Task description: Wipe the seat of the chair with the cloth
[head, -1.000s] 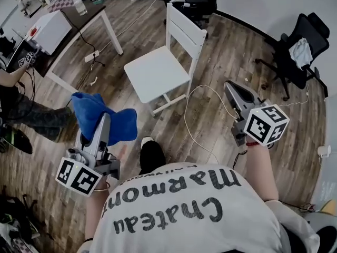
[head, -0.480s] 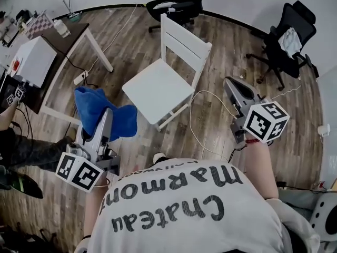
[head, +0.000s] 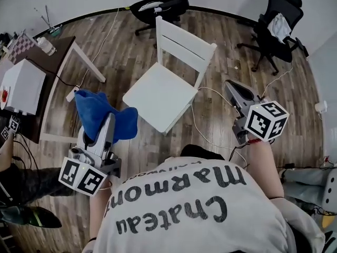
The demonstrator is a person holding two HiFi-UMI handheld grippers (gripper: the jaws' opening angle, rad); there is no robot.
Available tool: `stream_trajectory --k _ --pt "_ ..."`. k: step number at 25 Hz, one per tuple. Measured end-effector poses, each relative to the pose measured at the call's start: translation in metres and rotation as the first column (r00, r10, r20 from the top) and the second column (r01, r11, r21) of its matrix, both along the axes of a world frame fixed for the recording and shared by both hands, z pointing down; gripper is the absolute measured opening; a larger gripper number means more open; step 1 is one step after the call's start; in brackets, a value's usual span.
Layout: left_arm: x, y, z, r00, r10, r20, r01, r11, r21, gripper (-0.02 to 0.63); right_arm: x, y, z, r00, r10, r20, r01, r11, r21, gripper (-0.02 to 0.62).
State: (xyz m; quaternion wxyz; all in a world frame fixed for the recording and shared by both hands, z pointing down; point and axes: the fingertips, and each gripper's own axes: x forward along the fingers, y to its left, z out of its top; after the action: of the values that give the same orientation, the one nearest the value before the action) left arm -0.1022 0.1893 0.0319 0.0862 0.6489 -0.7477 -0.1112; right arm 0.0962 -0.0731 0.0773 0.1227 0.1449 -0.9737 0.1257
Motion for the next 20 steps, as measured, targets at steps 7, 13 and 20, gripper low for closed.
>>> stream_trajectory --k 7,13,20 --pt "-0.025 -0.016 0.045 0.995 0.007 -0.095 -0.016 0.996 -0.086 0.115 -0.002 -0.003 0.036 0.989 0.028 -0.145 -0.034 0.999 -0.039 0.017" --pt "-0.044 -0.046 0.050 0.995 0.011 -0.102 -0.020 0.995 -0.094 0.115 -0.033 -0.026 0.048 0.987 -0.009 -0.162 0.002 0.999 -0.038 0.017" --pt "-0.061 -0.095 0.057 0.993 0.033 -0.112 -0.047 0.992 -0.121 0.115 -0.068 -0.063 0.059 0.985 -0.036 -0.166 0.026 0.998 -0.062 0.017"
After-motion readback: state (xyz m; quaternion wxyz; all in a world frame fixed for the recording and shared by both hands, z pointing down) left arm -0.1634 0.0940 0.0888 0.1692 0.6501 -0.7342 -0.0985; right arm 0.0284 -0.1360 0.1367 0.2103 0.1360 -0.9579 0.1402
